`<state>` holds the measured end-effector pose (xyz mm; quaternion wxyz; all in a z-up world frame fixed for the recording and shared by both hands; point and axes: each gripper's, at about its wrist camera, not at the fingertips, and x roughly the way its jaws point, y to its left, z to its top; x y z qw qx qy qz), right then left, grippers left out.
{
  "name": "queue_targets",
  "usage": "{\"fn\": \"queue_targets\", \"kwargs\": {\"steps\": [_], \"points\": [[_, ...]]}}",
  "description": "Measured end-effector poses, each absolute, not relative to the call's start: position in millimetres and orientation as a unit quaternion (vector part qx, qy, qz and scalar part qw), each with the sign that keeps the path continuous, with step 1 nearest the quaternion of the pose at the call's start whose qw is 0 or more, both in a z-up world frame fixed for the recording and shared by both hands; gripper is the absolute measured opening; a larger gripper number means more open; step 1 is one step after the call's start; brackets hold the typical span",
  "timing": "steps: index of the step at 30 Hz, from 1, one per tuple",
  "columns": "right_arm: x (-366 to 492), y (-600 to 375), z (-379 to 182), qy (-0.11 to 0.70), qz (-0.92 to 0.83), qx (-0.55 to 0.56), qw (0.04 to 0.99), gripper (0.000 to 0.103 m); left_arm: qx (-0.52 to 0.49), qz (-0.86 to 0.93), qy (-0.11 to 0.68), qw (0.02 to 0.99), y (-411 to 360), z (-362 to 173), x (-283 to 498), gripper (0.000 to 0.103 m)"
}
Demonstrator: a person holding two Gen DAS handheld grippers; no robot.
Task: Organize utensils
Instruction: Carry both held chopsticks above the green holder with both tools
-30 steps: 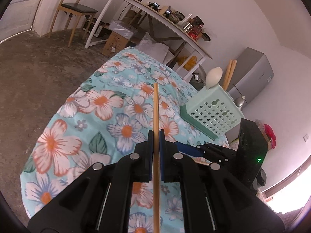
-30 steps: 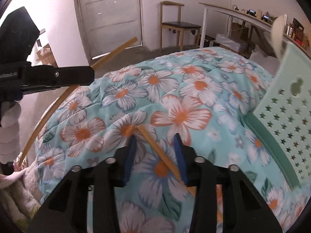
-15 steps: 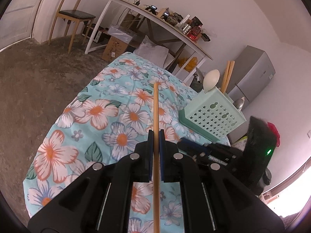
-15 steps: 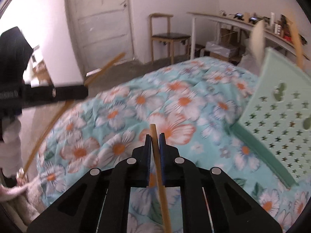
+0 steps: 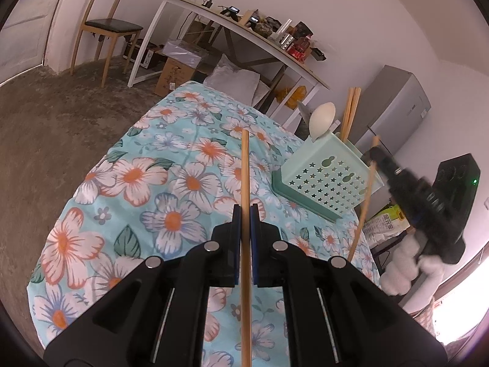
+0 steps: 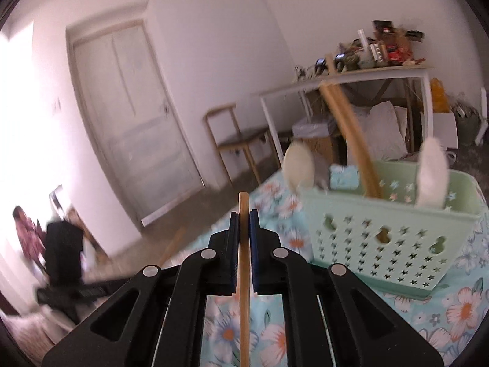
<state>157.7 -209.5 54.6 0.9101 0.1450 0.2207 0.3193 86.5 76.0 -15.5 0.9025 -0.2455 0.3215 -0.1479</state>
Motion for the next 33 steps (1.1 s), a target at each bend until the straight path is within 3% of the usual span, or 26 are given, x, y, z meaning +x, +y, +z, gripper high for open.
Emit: {"fn": "queue_targets", "kwargs": {"steps": [12,22,33], "points": [[162.9,-236.0,50.6,0.211,0.315,0.192,0.905,0.007,-0.232,-0.164,0.318,0.904,63.5,-6.4,90.2,0.005],[158.5,-246.5,52.1,0.199,0.308,0.196,0.909,0.007,-0.228,-0.167,0.241,0.929,61.1,32.1,96.3,0.005],[156.4,-249.6,50.3,0.2,0.305,0.192,0.911,0.007,-0.18,-0.16,0.251,0.938,36.4,29.6,105.2,0.005]]}}
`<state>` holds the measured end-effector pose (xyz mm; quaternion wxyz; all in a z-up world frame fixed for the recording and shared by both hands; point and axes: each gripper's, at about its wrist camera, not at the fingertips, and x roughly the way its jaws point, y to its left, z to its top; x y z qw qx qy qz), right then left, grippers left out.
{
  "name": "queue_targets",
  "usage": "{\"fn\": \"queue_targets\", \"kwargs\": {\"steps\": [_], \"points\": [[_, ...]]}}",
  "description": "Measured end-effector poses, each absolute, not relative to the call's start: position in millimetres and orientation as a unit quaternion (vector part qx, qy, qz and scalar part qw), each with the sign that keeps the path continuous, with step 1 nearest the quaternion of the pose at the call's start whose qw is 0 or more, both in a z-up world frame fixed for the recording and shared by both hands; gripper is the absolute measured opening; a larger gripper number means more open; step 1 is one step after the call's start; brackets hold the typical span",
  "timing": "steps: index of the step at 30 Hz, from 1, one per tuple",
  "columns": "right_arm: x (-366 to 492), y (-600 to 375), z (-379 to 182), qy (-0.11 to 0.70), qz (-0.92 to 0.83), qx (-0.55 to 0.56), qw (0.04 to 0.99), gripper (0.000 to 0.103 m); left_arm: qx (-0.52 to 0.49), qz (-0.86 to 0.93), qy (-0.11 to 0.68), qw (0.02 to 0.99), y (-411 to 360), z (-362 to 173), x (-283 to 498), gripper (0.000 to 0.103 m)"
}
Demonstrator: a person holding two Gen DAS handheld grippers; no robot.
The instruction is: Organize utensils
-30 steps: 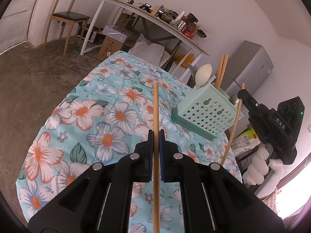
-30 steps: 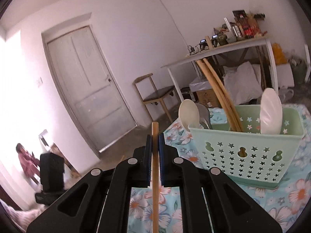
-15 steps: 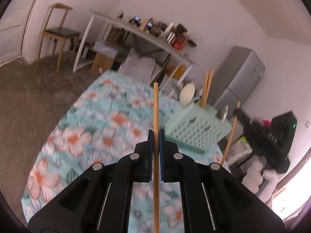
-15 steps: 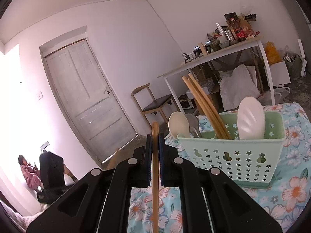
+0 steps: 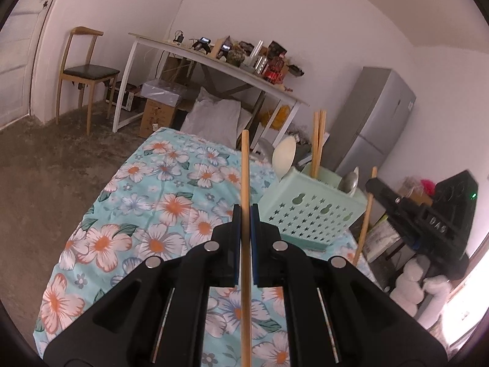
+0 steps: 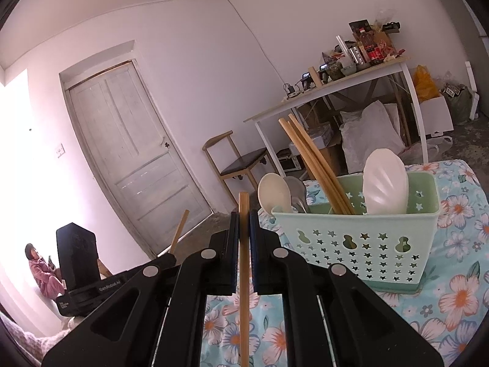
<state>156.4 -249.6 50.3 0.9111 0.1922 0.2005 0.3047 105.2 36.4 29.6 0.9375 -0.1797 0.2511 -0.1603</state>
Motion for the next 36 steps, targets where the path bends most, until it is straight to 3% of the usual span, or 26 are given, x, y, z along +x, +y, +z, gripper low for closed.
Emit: {"fn": "queue_targets", "kwargs": {"steps": [11,36], "points": [[157.6,-251.3,49.4,0.204,0.304,0.193,0.91,0.007,-0.203,-0.152,0.34,0.906,33.7,-1.8,128.0,0.005],[149.7,-249.5,56.5,0.191,0.307,0.18,0.915,0.007,-0.185,-0.167,0.276,0.928,33.5,29.6,104.9,0.005]]}}
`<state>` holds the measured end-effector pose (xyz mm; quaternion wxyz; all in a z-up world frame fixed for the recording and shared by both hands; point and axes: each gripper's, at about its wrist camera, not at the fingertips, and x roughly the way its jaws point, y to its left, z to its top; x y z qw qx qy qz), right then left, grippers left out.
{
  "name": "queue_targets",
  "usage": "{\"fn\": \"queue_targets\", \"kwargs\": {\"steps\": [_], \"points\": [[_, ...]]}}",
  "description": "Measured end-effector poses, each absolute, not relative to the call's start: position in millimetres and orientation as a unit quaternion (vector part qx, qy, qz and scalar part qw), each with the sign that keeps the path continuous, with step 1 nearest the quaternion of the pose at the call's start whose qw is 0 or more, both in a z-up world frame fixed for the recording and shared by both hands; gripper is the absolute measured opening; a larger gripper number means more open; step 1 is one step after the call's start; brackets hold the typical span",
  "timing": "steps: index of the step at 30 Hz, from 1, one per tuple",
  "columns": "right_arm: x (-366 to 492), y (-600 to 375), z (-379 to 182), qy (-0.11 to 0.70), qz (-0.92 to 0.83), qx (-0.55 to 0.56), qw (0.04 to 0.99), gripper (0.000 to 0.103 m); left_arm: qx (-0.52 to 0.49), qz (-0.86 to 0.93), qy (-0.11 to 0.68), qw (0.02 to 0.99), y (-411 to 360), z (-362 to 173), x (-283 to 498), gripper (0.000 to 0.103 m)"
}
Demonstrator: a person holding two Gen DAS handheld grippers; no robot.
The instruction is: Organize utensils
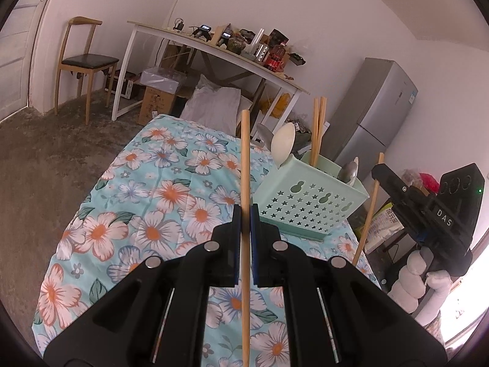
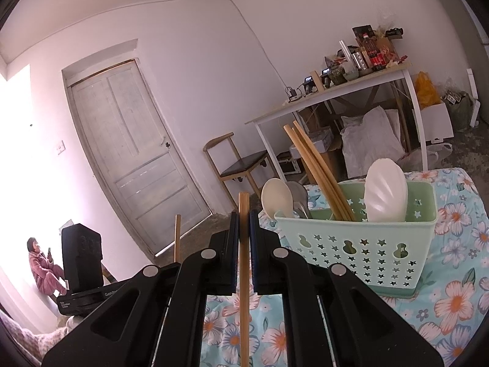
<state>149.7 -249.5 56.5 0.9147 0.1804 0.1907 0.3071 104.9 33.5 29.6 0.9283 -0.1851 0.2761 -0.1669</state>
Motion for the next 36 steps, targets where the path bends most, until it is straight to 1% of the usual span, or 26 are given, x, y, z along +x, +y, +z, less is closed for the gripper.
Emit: {"fn": "queue_targets", "kwargs": {"steps": [36], "points": [[144.3,-253.0,64.7,0.179,0.313,0.181,0.915,0.007,-0.181,-0.169,0.268,0.931,34.2,36.6,102.4,0.005]]}}
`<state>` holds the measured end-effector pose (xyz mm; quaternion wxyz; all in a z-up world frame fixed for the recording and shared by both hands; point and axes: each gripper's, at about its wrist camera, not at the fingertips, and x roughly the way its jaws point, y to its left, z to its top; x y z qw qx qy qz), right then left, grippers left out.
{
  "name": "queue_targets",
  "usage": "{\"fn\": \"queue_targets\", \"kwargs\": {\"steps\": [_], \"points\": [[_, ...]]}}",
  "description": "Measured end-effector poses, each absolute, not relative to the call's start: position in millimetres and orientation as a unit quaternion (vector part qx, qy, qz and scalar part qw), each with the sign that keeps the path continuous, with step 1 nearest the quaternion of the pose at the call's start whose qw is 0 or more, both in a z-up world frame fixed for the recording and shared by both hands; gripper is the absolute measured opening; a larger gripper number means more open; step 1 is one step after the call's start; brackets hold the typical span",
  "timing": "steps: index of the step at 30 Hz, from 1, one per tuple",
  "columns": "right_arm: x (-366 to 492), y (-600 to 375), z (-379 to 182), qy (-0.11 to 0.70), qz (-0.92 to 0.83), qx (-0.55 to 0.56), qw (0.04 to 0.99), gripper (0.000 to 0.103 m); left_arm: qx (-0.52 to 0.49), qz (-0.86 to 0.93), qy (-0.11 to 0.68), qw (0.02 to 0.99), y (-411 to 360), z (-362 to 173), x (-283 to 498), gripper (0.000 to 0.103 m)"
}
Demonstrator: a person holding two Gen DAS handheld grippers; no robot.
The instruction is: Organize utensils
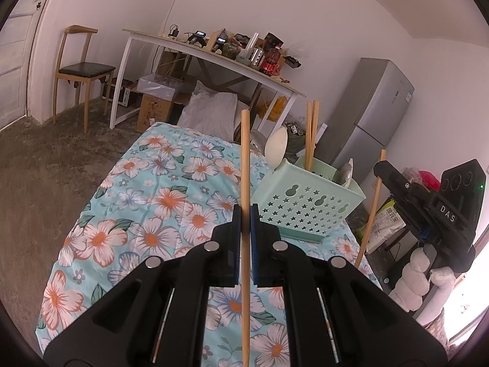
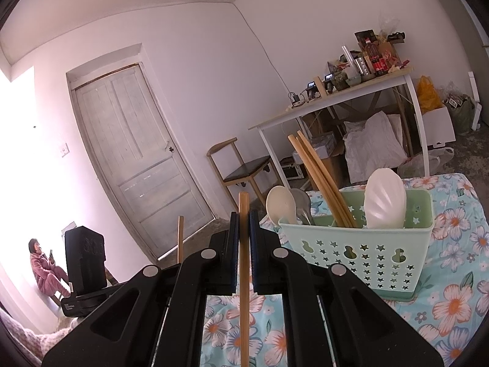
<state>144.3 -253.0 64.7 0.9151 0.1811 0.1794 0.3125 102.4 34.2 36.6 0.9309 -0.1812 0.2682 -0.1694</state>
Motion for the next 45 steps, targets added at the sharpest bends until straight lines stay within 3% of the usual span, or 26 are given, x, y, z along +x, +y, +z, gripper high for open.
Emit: {"fn": "queue_targets", "kwargs": {"steps": [24,38,45], "points": [[140.0,-252.7,73.8,0.17,0.318,0.184,0.915,0.007,-0.179,-0.173,0.261,0.933,33.9,41.1,102.8,0.005],[124.4,-283.2,91.4,0.135,0.305,0.206,0.92,0.007,-0.195,-0.213,0.226,0.93,24.3,78.5,130.2,0.005],[114.2,-320.5,101.8,0.107,0.29,0.233,0.922,0.007,-0.207,-0.251,0.163,0.931,5.0,119.3,156.1,0.005]]}}
